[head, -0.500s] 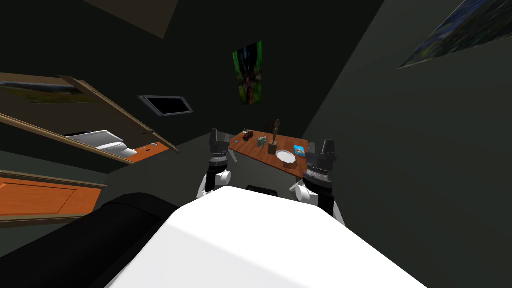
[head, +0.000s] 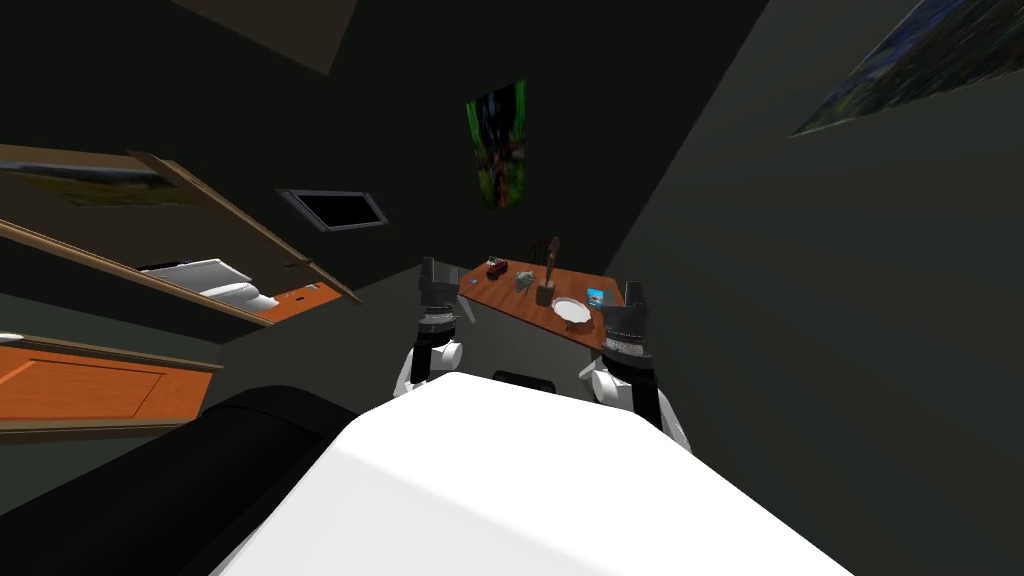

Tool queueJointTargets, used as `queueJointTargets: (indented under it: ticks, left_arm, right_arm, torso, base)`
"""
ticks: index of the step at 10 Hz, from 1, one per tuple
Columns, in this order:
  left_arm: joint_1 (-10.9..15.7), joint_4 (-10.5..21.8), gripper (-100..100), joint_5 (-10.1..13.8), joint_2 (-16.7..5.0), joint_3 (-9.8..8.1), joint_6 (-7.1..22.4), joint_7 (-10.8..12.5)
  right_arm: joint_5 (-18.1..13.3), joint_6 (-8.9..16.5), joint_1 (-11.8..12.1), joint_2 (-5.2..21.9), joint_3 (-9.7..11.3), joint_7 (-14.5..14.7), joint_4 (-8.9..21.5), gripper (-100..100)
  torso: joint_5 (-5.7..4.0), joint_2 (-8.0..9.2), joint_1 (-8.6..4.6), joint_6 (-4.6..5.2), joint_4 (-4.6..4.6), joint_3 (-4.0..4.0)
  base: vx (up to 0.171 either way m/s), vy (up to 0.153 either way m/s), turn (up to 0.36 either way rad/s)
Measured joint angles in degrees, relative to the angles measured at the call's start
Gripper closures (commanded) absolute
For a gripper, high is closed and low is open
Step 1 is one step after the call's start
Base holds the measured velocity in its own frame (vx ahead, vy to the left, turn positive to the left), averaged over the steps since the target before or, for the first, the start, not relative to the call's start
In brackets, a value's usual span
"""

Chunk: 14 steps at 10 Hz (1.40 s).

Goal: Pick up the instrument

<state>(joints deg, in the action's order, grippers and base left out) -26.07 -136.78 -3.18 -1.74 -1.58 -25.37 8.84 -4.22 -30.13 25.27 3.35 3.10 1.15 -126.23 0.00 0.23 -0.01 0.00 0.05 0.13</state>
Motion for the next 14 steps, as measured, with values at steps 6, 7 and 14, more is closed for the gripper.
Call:
queueJointTargets:
  ticks: [6, 7, 14]
  left_arm:
    - [0.0, 0.0, 0, 0.0, 0.0, 0.0, 0.0, 0.0]
    - [0.0, 0.0, 0, 0.0, 0.0, 0.0, 0.0, 0.0]
    - [-0.01, 0.0, 0, 0.0, 0.0, 0.0, 0.0, 0.0]
  right_arm:
    - [-0.05, 3.08, -2.77, 6.59, 0.87, 0.79, 8.81, -100]
    - [-0.2, 4.03, -3.57, 7.73, 1.05, 1.01, 10.78, -100]
    - [-1.39, 9.0, -4.92, 13.2, 2.27, 2.85, 19.8, -100]
  torso:
    - [0.01, -0.18, 0.04, 0.0, -0.04, -0.1]
    - [0.01, -0.18, 0.05, 0.0, -0.04, -0.1]
    - [0.02, -0.26, 0.08, 0.01, -0.05, -0.15]
  base:
    - [-0.034, 0.012, 0.021]
    - [-0.013, 0.027, 0.03]
    - [0.0, 0.023, 0.019]
